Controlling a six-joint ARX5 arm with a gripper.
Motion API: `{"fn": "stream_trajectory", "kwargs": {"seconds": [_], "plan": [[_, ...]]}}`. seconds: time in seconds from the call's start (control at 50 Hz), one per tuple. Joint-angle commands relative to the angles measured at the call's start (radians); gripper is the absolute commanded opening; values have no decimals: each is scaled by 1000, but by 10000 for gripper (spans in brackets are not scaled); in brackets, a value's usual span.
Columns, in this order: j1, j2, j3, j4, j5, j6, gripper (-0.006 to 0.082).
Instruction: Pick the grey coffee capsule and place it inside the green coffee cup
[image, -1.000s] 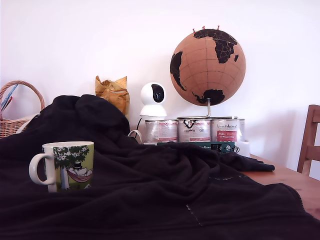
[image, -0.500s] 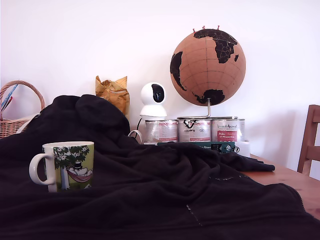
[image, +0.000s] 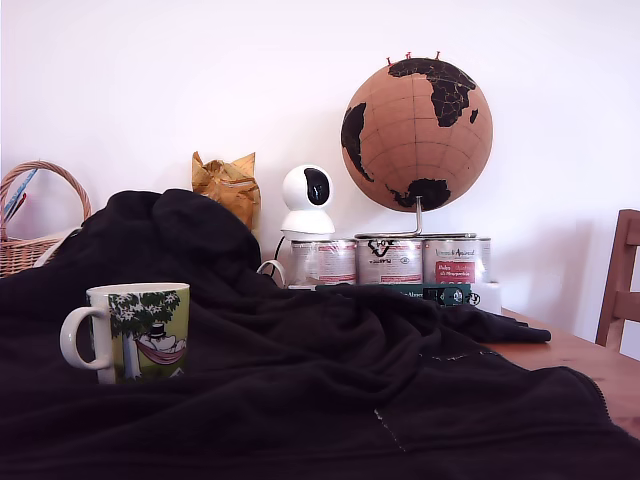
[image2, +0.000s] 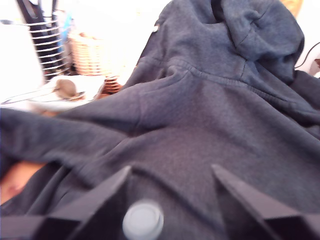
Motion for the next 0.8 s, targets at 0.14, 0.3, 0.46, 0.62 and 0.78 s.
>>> {"fn": "stream_trajectory", "kwargs": {"seconds": [0.14, 0.3, 0.46, 0.62, 0.78], "plan": [[51, 317, 82, 12, 35, 43, 610], [100, 393, 121, 42, 56, 42, 608], [129, 425, 148, 41, 85, 55, 578], [138, 435, 161, 25, 145, 89, 558], [142, 436, 166, 3, 159, 108, 557]]}}
